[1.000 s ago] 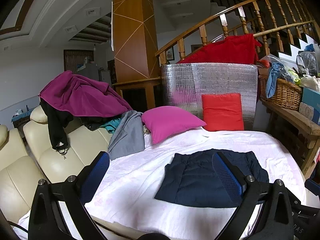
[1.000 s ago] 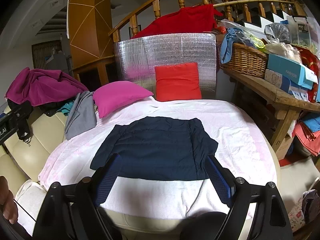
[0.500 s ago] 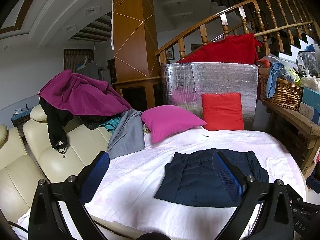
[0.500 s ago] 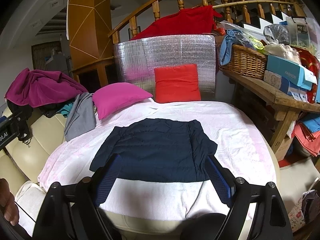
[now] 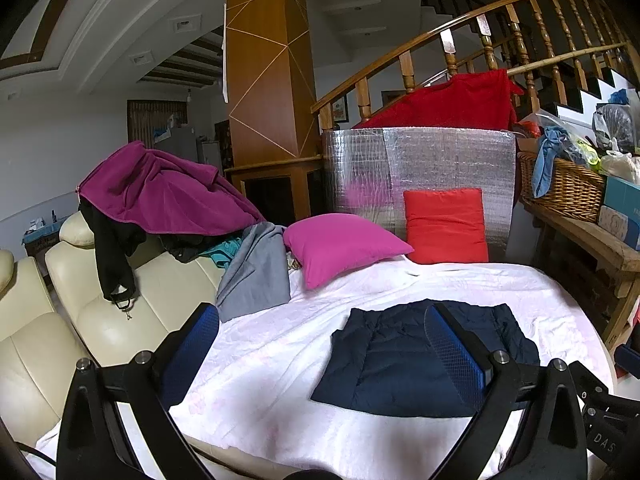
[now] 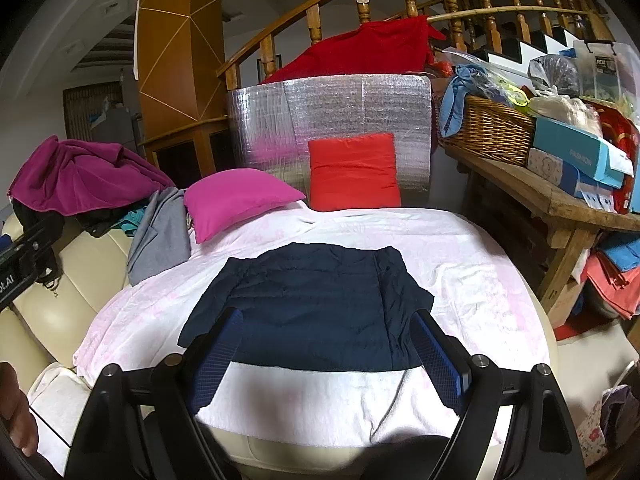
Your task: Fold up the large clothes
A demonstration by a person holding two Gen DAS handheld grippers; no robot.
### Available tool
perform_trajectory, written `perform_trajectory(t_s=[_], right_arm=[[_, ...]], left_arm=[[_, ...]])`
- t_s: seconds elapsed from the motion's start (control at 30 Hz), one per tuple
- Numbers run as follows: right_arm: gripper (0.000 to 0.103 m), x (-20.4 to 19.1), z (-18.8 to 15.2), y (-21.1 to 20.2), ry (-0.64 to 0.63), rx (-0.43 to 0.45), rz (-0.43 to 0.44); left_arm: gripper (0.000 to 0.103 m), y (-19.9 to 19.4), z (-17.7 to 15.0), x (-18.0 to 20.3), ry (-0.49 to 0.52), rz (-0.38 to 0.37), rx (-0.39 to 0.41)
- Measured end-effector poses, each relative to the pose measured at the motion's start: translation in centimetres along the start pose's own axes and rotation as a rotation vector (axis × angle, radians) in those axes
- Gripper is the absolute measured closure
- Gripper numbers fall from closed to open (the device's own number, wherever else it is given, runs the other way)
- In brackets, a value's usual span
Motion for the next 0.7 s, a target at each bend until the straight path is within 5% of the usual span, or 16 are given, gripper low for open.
perform_trajectory(t_s=[0.43,0.7], right_arm=[[0.015,1.3,1.2,3.2,0.013,-0.013,-0.026],[0.015,5.7,2.8,9.2,0.03,-0.037,-0.1]], left_arm=[[0.001,3.3,0.2,0.8,0.005,-0.015,-0.043],[0.001,10.5,-0.7,-0.1,-0.061,-0.067,-0.113]])
Point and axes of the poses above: each gripper's, at about its wrist camera, not at the fingertips, and y roughly the way its jaws point, x to its right, z to its top, the point moved 1 cm from there along y, roughly the way its jaws point, and after that the axes turned 6 degrees about x, right-handed, at the moved point
